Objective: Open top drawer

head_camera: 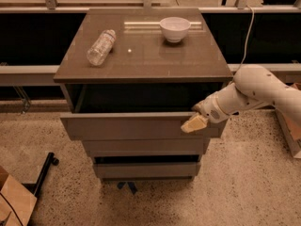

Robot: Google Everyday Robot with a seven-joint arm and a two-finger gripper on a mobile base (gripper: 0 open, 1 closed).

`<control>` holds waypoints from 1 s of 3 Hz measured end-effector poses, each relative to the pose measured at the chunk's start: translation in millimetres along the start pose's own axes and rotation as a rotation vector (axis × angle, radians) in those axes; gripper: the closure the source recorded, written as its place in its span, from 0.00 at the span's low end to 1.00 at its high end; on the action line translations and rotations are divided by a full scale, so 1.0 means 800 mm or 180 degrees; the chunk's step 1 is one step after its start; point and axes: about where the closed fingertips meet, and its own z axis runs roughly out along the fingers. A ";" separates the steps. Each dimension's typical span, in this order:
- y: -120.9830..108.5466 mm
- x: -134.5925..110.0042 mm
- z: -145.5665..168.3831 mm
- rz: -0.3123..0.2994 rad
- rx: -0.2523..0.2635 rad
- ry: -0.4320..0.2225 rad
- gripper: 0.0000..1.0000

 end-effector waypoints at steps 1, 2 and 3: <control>0.000 -0.002 -0.002 0.0000 0.0000 0.0000 0.77; 0.000 -0.002 -0.003 0.0000 0.0000 0.0001 0.62; 0.005 -0.003 0.003 -0.0048 -0.0043 0.0112 0.38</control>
Offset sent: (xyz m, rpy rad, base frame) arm -0.2057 -0.0512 -0.0211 -0.0265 0.3667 -0.0852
